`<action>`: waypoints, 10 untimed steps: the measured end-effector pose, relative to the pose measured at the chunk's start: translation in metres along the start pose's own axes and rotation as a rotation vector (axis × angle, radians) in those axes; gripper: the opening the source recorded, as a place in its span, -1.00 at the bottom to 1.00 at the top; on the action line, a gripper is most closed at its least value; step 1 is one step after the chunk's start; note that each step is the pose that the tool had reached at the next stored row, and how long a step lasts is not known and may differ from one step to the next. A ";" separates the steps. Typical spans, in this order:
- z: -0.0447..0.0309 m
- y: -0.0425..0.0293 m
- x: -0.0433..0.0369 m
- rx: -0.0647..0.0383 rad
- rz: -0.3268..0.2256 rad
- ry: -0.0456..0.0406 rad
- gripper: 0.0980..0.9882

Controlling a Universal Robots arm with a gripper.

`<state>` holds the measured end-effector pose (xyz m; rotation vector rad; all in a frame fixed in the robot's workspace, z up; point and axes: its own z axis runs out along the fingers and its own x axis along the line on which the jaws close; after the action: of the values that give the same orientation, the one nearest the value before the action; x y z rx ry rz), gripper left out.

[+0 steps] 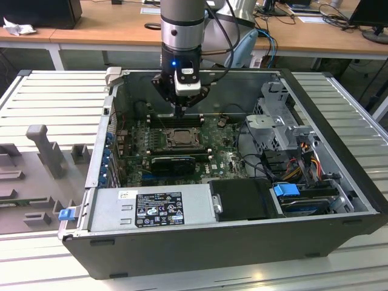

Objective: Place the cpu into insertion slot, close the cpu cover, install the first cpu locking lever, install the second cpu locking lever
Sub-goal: 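Install the first cpu locking lever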

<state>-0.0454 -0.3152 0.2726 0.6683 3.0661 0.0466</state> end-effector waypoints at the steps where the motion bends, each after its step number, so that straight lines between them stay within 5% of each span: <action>1: 0.0000 0.0000 0.0000 0.000 -0.023 0.0007 -0.98; 10: 0.0000 0.0000 0.0000 0.001 -0.148 0.0044 -0.98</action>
<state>-0.0454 -0.3152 0.2726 0.4405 3.1093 0.0467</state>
